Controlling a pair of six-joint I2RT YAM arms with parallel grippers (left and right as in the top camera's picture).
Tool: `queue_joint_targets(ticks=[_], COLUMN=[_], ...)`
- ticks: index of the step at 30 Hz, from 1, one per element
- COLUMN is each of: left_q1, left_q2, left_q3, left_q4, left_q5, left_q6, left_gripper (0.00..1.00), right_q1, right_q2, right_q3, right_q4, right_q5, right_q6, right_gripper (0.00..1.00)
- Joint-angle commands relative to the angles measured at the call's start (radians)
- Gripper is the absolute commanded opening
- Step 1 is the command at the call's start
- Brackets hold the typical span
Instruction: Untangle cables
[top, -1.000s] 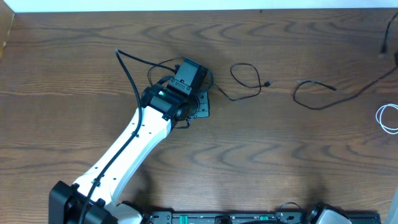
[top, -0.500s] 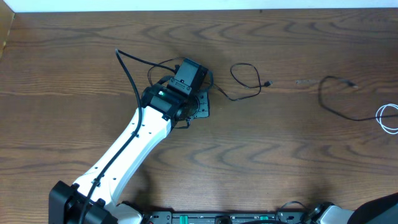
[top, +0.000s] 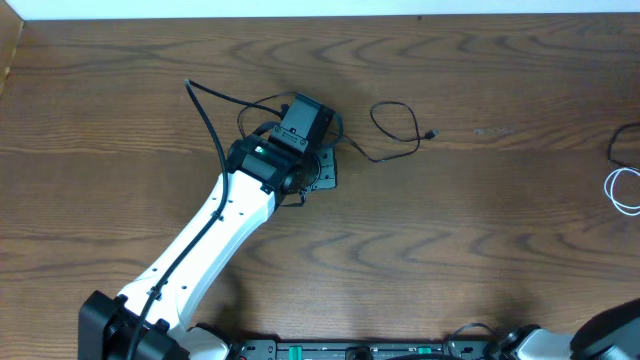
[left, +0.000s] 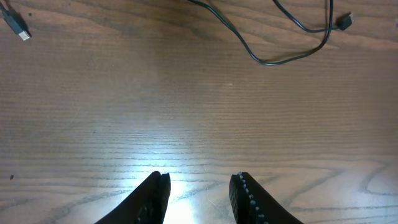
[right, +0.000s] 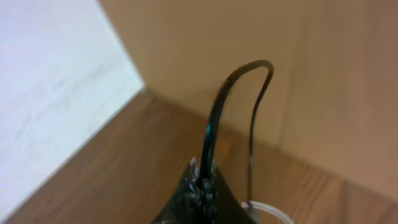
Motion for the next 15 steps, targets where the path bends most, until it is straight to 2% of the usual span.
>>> queue_joint_targets(ticks=[1,2,3,5,8,15], left_q1=[0.002,0.002,0.002,0.002,0.002,0.002], left_q2=[0.008,0.008,0.008,0.008,0.008,0.01], left_q3=[-0.006,-0.006,-0.006,-0.006,-0.006,-0.006], left_q4=[-0.005,-0.004,-0.004,-0.004,-0.004,-0.003], left_q5=[-0.009,-0.009,-0.009,-0.009,-0.009,-0.01], left_q6=[-0.016,-0.016,-0.016,-0.016,-0.016,-0.016], left_gripper=[0.36,0.37,0.37,0.36,0.37,0.37], right_q1=[0.003,0.003,0.003,0.003,0.018,0.181], right_q2=[0.048,0.058,0.064,0.077,0.084,0.084], right_q3=[0.011,0.011,0.011,0.011,0.011,0.011], right_q4=[-0.035,-0.051,-0.062,-0.078,-0.103,-0.219], right_q5=[-0.209,-0.277,-0.329,-0.411,-0.507,-0.531], right_q6=[-0.028,-0.032,-0.032,-0.032,-0.031,-0.062], right_gripper=[0.32,0.47,0.54,0.56,0.52,0.52])
